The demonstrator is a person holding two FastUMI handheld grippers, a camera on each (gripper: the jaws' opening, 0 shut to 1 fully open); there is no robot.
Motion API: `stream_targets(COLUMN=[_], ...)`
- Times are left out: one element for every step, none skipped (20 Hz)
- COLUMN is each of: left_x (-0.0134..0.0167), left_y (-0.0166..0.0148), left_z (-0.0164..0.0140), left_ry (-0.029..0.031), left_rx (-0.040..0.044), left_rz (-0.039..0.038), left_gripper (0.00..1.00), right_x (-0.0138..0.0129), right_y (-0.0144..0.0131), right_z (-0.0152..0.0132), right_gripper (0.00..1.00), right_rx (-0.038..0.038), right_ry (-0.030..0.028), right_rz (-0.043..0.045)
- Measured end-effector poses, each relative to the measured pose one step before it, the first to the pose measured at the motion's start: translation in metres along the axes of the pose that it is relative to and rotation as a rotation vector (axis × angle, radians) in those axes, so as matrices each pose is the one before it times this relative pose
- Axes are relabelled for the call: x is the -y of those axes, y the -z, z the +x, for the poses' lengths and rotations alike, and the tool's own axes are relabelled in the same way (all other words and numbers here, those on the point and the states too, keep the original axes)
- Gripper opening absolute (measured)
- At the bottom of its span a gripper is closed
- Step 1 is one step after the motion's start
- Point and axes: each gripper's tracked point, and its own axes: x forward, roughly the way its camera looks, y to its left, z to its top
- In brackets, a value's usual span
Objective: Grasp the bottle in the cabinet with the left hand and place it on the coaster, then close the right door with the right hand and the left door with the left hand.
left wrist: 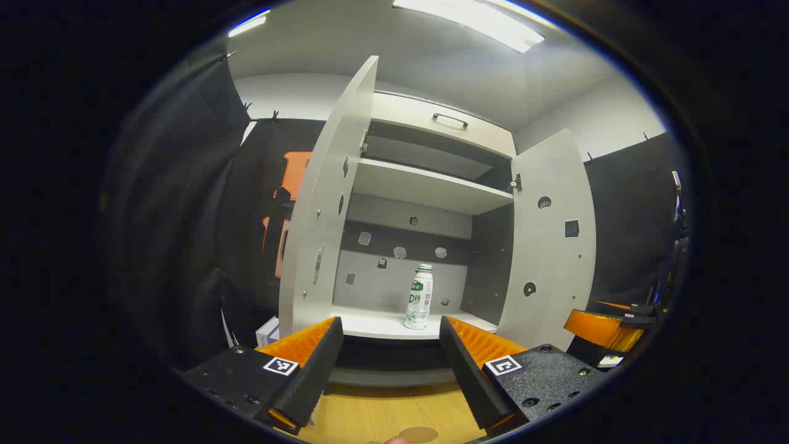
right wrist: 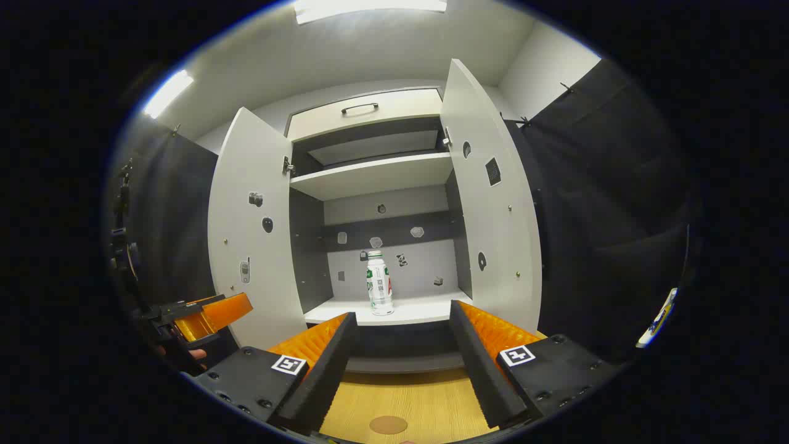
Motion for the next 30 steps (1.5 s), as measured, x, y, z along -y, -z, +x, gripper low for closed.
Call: stream_targets(left_x=[-0.00007, 0.00059, 0.00150, 0.00119, -0.00023, -0.00062, -0.00030, -0.00011, -0.00087, -0.00022, -0.00051, -0.00091, -0.00046, -0.00138, -0.00070, -0.00132, -0.00038, -0.00059, 0.00001, 0.00085, 0.00264, 0.00341, 0.00304, 0.00391, 0.00563, 0.00612, 0.00642, 0.00624, 0.00620, 0.00490], left_y=[0.00102, 0.00115, 0.00235, 0.00224, 0.00149, 0.00084, 0.00099, -0.00014, 0.00065, -0.00021, -0.00012, 0.00004, 0.00070, 0.00004, 0.00065, -0.00005, 0.00012, -0.00056, 0.00010, -0.00001, -0.00027, -0.00202, -0.00090, -0.00077, -0.00039, -0.00036, 0.00041, 0.00208, 0.00206, 0.00195], left_z=[0.00075, 0.00090, 0.00004, 0.00021, 0.00145, 0.00061, 0.00029, 0.00088, 0.00085, -0.00011, 0.00012, 0.00025, -0.00024, 0.00061, -0.00040, -0.00011, 0.00128, 0.00116, 0.00167, 0.00323, 0.00290, 0.00506, 0.00407, 0.00546, 0.00716, 0.00920, 0.01139, 0.01323, 0.01542, 0.01477], left_ry=[-0.00145, 0.00166, 0.00621, 0.00644, 0.00083, -0.00133, -0.00142, -0.00178, -0.00223, -0.00112, -0.00174, -0.00161, -0.00104, -0.00234, -0.00219, -0.00103, -0.00110, -0.00111, -0.00197, -0.00295, 0.00095, 0.00095, -0.00079, 0.00113, 0.00604, 0.00606, 0.00784, 0.00929, 0.00742, 0.00520], left_rx=[-0.00054, -0.00047, -0.00470, -0.00502, -0.00190, -0.00162, -0.00251, -0.00125, -0.00044, 0.00056, 0.00092, 0.00059, 0.00026, -0.00137, -0.00124, -0.00044, 0.00051, 0.00103, -0.00318, -0.00809, -0.00600, -0.00093, 0.00286, 0.00319, 0.00296, 0.00172, 0.00183, -0.00432, -0.00883, -0.00916], left_rz=[0.00130, -0.00202, -0.00175, -0.00186, -0.00531, -0.00432, -0.00131, 0.00020, -0.00041, -0.00152, -0.00157, -0.00078, -0.00029, -0.00035, -0.00067, -0.00175, -0.00206, -0.00306, -0.00194, 0.00069, 0.00234, 0.00230, -0.00048, -0.00509, -0.00689, -0.00625, -0.00482, -0.00168, -0.00537, -0.01189], left_gripper=[0.95, 0.95, 0.95, 0.95, 0.95, 0.95, 0.95, 0.95, 0.95, 0.95, 0.95, 0.95, 0.95, 0.95, 0.95, 0.95, 0.95, 0.95, 0.95, 0.95, 0.95, 0.95, 0.95, 0.95, 0.95, 0.95, 0.95, 0.95, 0.95, 0.95], right_x=[0.00133, 0.00133, -0.00020, 0.00062, -0.00032, 0.00029, -0.00002, 0.00005, 0.00017, 0.00006, 0.00060, 0.00078, 0.00089, -0.00042, 0.00030, 0.00019, -0.00030, -0.00011, -0.00207, -0.00136, 0.00151, 0.00226, 0.00303, 0.00407, 0.00415, 0.00515, 0.00358, 0.00292, 0.00448, 0.00507], right_y=[0.00032, 0.00160, 0.00099, 0.00188, 0.00178, 0.00100, -0.00042, -0.00035, 0.00012, 0.00080, -0.00060, -0.00024, -0.00025, 0.00003, -0.00084, -0.00069, -0.00056, -0.00076, 0.00057, 0.00193, 0.00134, 0.00027, -0.00018, -0.00179, -0.00278, -0.00146, -0.00136, -0.00159, -0.00199, -0.00147], right_z=[0.00111, 0.00168, 0.00200, 0.00223, 0.00070, 0.00115, 0.00084, 0.00082, 0.00056, 0.00085, 0.00043, 0.00006, -0.00007, 0.00040, 0.00056, -0.00014, 0.00044, 0.00003, 0.00076, 0.00088, 0.00133, 0.00207, 0.00270, 0.00173, 0.00299, 0.00270, 0.00166, 0.00256, 0.00095, -0.00026], right_gripper=[0.98, 0.98, 0.98, 0.98, 0.98, 0.98, 0.98, 0.98, 0.98, 0.98, 0.98, 0.98, 0.98, 0.98, 0.98, 0.98, 0.98, 0.98, 0.98, 0.98, 0.98, 0.98, 0.98, 0.98, 0.98, 0.98, 0.98, 0.98, 0.98, 0.98], right_rx=[-0.00016, -0.00091, -0.00289, -0.00402, -0.00357, -0.00097, 0.00014, 0.00029, -0.00260, -0.00211, -0.00028, 0.00088, 0.00018, -0.00028, 0.00194, 0.00187, 0.00287, 0.00106, -0.00310, -0.00774, -0.00869, -0.00576, -0.00572, -0.00107, 0.00304, 0.00014, -0.00379, -0.00446, -0.01013, -0.00935], right_ry=[0.00308, 0.00424, 0.00447, 0.00198, 0.00177, 0.00093, -0.00023, -0.00135, -0.00078, -0.00006, 0.00040, 0.00189, 0.00318, 0.00165, 0.00101, 0.00170, 0.00130, -0.00030, -0.00468, -0.00559, -0.00217, -0.00088, 0.00074, -0.00267, -0.00210, -0.00478, -0.01067, -0.01601, -0.01352, -0.01333], right_rz=[-0.00026, -0.00112, -0.00251, -0.00405, -0.00453, -0.00256, 0.00017, 0.00139, 0.00195, 0.00099, 0.00040, -0.00185, -0.00313, -0.00304, -0.00176, -0.00130, -0.00009, 0.00398, 0.00904, 0.00748, 0.00208, -0.00302, -0.00486, -0.00548, -0.00833, -0.01071, -0.00635, -0.00203, -0.00165, -0.00186])
